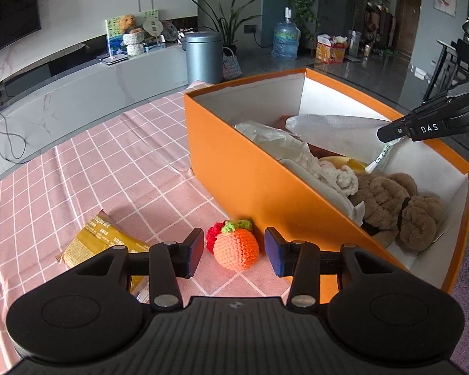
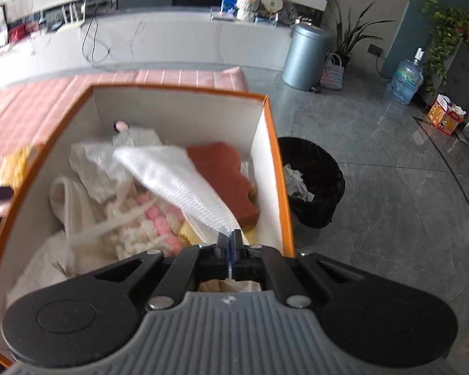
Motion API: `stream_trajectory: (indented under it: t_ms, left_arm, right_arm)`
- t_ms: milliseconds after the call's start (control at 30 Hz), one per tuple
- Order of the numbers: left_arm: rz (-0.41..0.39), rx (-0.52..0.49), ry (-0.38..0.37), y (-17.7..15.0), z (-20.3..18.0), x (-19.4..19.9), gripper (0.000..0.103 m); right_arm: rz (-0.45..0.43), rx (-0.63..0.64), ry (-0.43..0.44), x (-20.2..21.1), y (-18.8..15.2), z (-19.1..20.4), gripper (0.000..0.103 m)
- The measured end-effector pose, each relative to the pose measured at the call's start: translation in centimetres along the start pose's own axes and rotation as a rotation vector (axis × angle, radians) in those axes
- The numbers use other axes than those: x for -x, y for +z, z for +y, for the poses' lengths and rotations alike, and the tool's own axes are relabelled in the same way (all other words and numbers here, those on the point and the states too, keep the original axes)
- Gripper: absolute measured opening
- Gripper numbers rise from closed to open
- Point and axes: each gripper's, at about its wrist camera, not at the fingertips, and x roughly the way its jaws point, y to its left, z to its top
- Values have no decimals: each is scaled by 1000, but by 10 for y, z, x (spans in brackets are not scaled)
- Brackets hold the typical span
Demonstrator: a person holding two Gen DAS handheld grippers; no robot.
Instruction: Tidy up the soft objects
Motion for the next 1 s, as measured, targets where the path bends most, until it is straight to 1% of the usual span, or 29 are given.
stream_trajectory:
  t_ms: [67,233,333,400,467,667,733,867,900,933,1000]
  left_arm:
    - [12,-25,-6,1,0,-6,52]
    - [51,-96,-34,3,3,-22,55]
    - [76,-143,-37,3,2,-31,55]
    - [94,-178,-38,3,1,-37,56]
    - [107,-197,-36,3,0,-41,57]
    - [140,-193,-42,1,1,-54,58]
    - [148,-181,-41,2,0,-57,58]
    - [164,-157,-29,2,2,-61,56]
    - [172,-147,-31,1,2,-62,54]
    - [177,-143,-33,1,3,-63,50]
    - [177,-145,-34,-1,2,-64,48]
  right_arm:
    - [17,31,-6,-5,-2,2,0]
    - [65,106,23,-13,-9,7,0]
    - [93,133,56,-14,-11,9,5]
    - [99,151,68,-11,-13,10,14]
    - [83,167,71,-6,-13,12,36]
    - [32,179,77,9,-10,15,52]
    - [28,182,77,9,-7,15,54]
    - [34,173,83,6,-4,17,54]
    - [35,171,87,6,-4,17,54]
    - [37,169,90,5,-4,18,54]
    - [41,170,96,4,-5,20,54]
